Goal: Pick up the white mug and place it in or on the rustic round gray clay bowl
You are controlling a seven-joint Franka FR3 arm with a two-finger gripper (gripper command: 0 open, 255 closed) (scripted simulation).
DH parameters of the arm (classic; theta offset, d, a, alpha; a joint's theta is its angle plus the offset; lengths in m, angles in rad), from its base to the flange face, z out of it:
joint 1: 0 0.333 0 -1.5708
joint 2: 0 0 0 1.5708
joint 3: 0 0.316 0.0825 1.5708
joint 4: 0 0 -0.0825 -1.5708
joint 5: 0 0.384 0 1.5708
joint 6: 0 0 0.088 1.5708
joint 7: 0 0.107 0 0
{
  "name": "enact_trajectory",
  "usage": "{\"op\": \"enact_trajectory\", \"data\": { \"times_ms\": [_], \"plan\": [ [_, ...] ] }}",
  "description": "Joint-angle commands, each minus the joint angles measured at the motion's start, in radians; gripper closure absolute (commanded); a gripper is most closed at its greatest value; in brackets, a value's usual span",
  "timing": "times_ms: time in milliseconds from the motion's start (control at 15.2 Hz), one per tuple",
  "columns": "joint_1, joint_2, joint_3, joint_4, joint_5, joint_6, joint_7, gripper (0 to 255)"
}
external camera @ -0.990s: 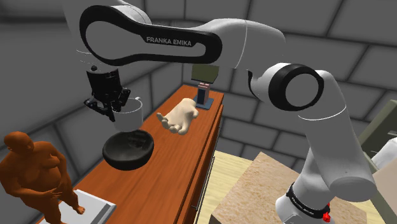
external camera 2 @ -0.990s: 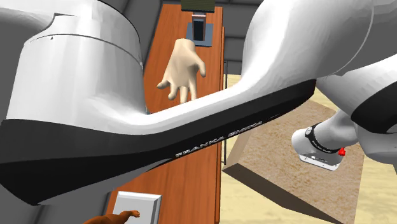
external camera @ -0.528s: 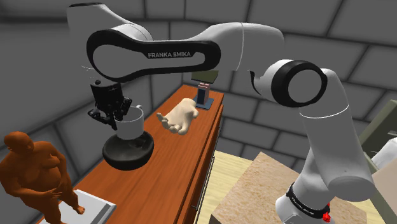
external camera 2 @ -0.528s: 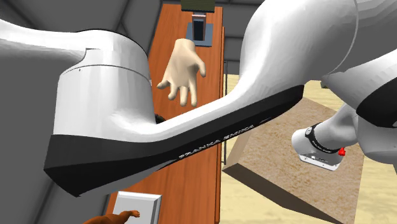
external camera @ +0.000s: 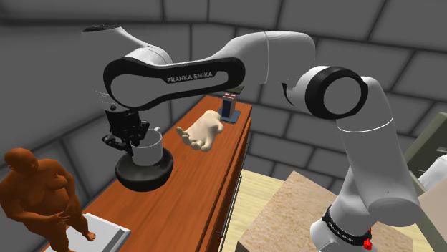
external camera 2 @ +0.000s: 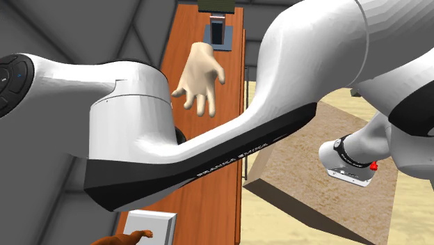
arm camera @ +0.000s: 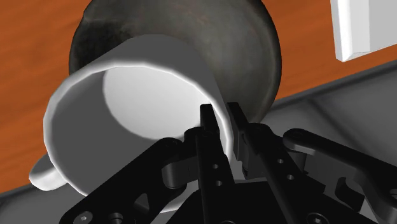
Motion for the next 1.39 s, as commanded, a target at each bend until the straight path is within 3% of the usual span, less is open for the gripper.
{"op": "enact_trajectory", "data": {
  "times_ms": [0,330,396,726,990,1320],
  "plan": [
    [-0.002,-0.003,0.0,-0.01,0.0,0.007,0.001,255],
    [-0.002,-0.003,0.0,-0.01,0.0,0.007,0.001,255],
    [-0.002,-0.003,0.0,-0.009,0.0,0.007,0.001,0],
    [-0.002,-0.003,0.0,-0.009,0.0,0.007,0.001,0],
    [0.028,0.006,0.002,0.136,0.002,-0.125,-0.013,0],
    [0.028,0.006,0.002,0.136,0.002,-0.125,-0.013,0]
  ]
}}
